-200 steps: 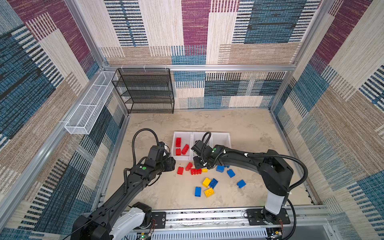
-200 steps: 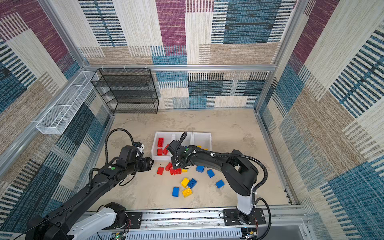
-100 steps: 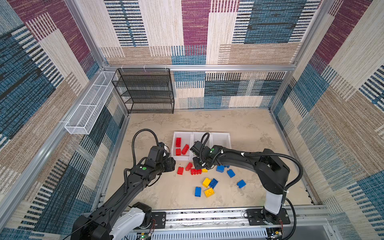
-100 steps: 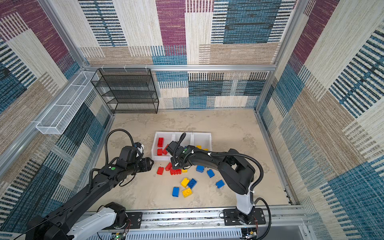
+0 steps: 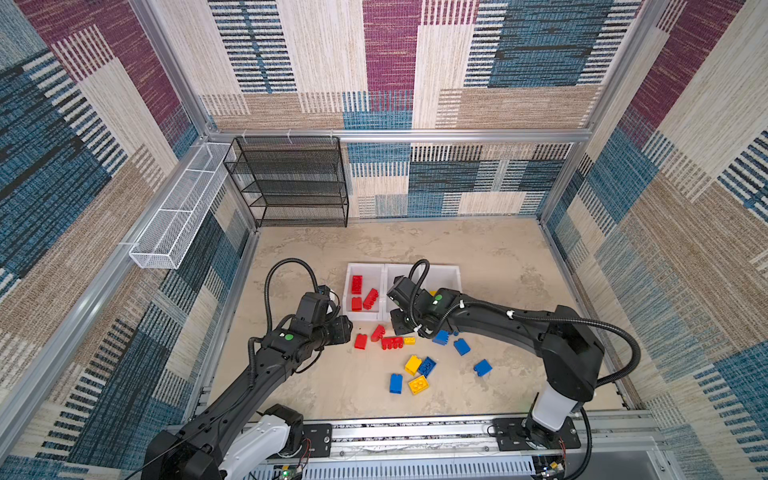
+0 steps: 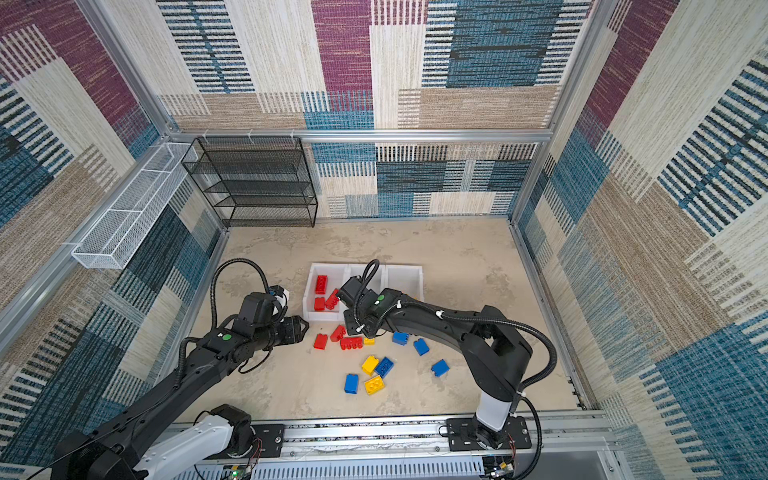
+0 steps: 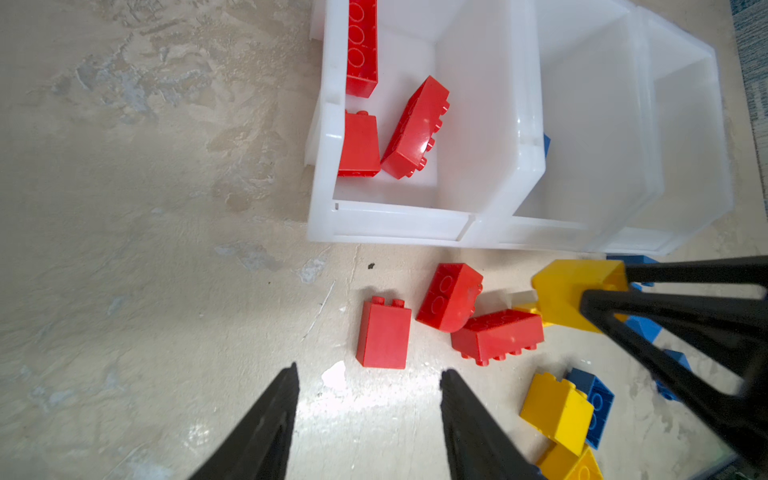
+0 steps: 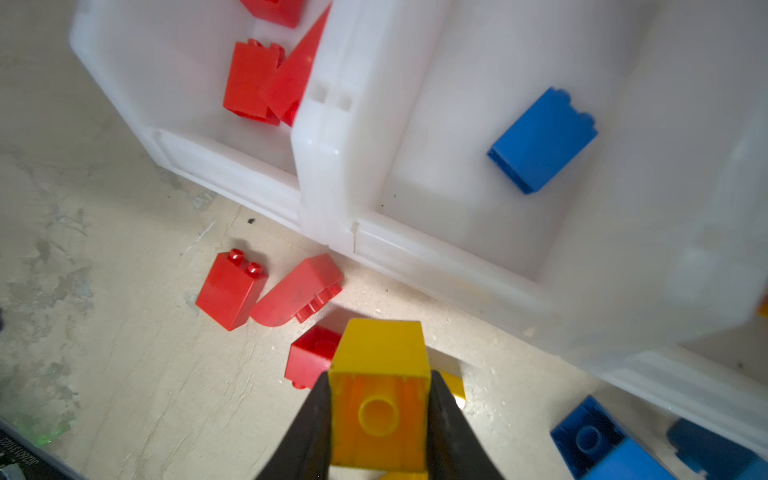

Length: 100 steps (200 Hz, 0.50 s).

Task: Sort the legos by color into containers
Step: 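Carry the yellow brick with the right gripper into the farthest compartment and release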

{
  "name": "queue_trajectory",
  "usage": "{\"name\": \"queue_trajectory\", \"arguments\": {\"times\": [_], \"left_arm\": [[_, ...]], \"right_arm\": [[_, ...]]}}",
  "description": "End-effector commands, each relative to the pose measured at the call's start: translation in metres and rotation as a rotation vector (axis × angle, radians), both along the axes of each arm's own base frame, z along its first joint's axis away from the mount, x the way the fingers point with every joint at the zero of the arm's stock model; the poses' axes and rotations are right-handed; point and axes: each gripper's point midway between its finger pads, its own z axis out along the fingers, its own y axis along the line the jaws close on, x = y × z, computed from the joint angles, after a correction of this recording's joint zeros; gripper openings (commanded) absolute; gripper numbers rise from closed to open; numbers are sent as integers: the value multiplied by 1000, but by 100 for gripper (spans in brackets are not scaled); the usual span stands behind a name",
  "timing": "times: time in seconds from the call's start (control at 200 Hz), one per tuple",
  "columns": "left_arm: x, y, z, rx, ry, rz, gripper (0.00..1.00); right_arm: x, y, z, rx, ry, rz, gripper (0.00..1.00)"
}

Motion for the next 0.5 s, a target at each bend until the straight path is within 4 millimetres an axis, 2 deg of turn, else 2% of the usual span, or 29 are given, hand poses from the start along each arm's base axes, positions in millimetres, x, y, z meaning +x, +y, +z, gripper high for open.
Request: {"name": "queue_trajectory", "arguments": {"times": [0.0, 0.12, 0.205, 0.371, 0.496], "left_arm": [[3, -2, 3, -17, -12, 4, 58], [3, -4, 3, -24, -11, -3, 58], [3, -5, 3, -29, -9, -7, 58], [2, -7, 4, -35, -8, -14, 58], [1, -9, 4, -44, -2, -18, 58]], "right_arm": [[6, -18, 25, -32, -63, -39, 32], [20, -46, 44, -48, -104, -98, 32], [38, -74, 50, -49, -124, -154, 32], [76, -121, 49, -68, -163, -244, 32], [99, -140, 41, -91, -170, -274, 32]]}}
